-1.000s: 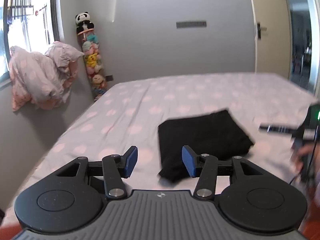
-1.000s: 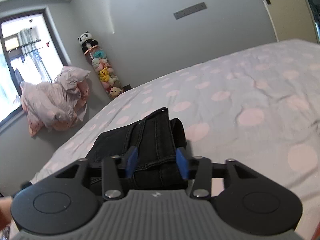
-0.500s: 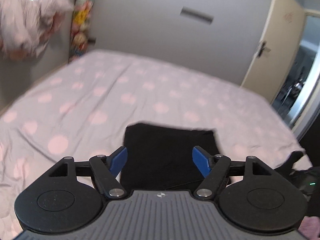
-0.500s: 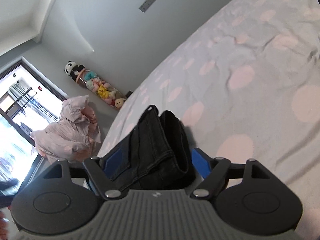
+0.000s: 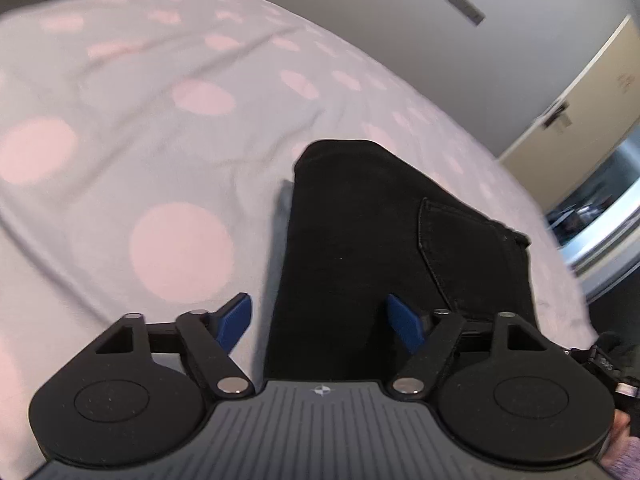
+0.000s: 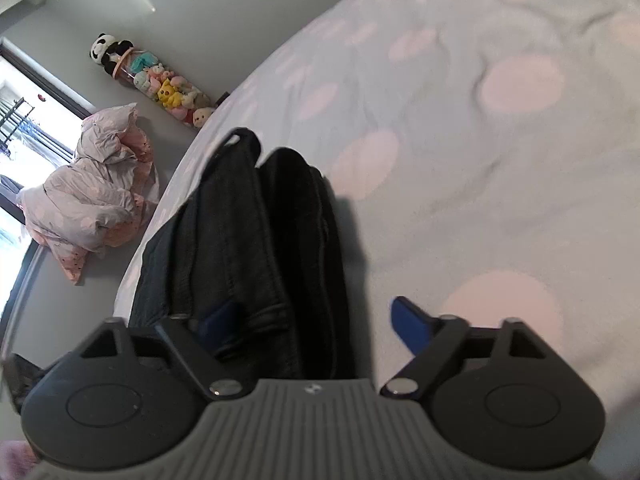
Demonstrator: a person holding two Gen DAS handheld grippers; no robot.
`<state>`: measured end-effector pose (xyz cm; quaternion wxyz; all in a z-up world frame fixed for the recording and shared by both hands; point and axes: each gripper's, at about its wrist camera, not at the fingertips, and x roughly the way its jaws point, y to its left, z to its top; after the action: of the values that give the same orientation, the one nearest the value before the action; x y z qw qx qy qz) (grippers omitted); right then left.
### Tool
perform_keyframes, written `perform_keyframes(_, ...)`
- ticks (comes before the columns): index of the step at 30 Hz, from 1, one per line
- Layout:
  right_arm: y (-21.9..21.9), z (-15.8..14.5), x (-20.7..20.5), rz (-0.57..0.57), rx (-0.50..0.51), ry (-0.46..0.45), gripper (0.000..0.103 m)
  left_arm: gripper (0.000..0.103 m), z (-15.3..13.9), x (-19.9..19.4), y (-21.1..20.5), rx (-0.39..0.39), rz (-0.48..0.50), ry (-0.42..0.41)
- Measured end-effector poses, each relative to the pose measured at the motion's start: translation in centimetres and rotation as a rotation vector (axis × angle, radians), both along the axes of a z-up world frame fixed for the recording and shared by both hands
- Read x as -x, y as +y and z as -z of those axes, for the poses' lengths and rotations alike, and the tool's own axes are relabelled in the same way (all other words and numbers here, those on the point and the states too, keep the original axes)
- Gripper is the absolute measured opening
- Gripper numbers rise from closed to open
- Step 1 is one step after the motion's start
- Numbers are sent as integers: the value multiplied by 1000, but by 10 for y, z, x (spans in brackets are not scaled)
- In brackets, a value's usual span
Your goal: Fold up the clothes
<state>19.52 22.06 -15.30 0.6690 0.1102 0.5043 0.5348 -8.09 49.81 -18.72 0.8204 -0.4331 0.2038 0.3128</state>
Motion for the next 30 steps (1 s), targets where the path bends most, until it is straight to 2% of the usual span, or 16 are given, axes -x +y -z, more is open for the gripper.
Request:
perform_keyframes(4, 14, 10, -10, -33, -20, 73, 89, 97, 32, 6, 18, 82, 26, -113)
perform_keyframes(7, 21, 18, -12, -48, -35, 122, 89, 95, 38, 6, 23, 87, 62, -139)
perform_keyframes(9, 29, 18, -10, -56, -44, 129, 88, 89, 39, 5, 25, 98, 83, -156)
perform_keyframes(10, 31, 19, -9, -58, -48, 130, 82, 81, 41, 5, 26, 108, 95, -168)
perform_keyframes(11, 33, 19, -7, -57, -52, 133, 82, 74, 43, 6, 28, 126, 102, -185)
perform_keyframes(12, 34, 19, -6, -54, -56, 130, 78, 73, 44, 7, 29, 147, 105, -202)
perform_keyframes(16, 33, 14, -3, -44, -82, 116, 66, 63, 41, 7, 28, 152, 115, -212)
perform_keyframes(23, 20, -3, 10, 7, -139, 104, 55, 48, 25, 9, 27, 125, 108, -242)
perform_keyframes(30, 19, -47, 33, -15, -123, 87, 52, 45, 4, 27, 32, 129, 91, -265)
